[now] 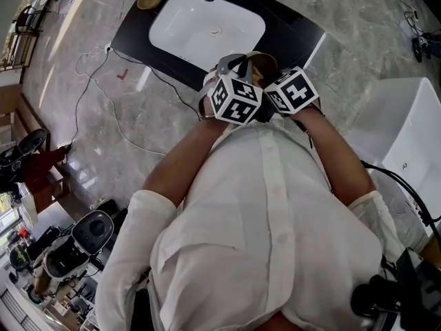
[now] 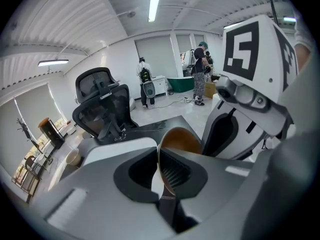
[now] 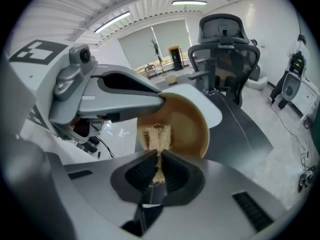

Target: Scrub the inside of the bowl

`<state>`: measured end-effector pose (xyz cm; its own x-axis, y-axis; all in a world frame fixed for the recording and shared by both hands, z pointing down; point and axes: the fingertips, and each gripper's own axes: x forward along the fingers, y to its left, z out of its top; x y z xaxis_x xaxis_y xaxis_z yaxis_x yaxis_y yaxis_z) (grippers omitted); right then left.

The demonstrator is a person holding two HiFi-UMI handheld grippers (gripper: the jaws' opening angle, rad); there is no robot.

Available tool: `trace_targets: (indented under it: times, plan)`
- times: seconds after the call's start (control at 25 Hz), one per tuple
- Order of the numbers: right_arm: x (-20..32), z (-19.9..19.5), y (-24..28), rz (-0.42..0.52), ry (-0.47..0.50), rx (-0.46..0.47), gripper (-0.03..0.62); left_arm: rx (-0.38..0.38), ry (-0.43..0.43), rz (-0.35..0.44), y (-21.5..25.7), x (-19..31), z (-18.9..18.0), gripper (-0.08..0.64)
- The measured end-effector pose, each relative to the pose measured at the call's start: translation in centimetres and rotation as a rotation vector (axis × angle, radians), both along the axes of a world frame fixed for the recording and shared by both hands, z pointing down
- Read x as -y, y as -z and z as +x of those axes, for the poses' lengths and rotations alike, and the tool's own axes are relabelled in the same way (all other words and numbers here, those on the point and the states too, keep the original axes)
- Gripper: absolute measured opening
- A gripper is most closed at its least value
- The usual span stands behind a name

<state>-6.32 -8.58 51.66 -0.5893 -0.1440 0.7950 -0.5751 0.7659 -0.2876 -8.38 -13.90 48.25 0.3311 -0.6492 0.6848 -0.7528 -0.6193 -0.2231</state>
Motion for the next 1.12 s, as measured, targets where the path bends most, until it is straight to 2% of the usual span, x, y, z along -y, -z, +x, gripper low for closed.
trace_targets:
  times: [0.2,0.36,0.48,0.8,1.12]
  plan:
    - [1.9,-0.5,1.5,0.037,-0.022,0.047,0.025,-0.004,0.007,-0.023,-0.8,0.1,-0.4,0.015]
    - [3.4,0.7,2.2,0.11,-0.043,-0.003,0.025,0.009,0.007,-0.026,-1.1,-0.1,-0.6,0.015]
    - [3.3,1.9,2.4,0.129,-0.072,-0.026,0.025,0.008,0.007,-0.025,-1.0,-0.7,-0.6,0.015]
    - [1.5,2.2,0.2,0.086,-0.049,-0.065,0.025,0.009,0.0,-0.006,-0.4,-0.5,-0.4,0.02]
    - [0.2,0.1,0.5,0.027,0.009,-0.002,0.025,0.011,-0.007,-0.004,-0.3,-0.1,0.1,0.018]
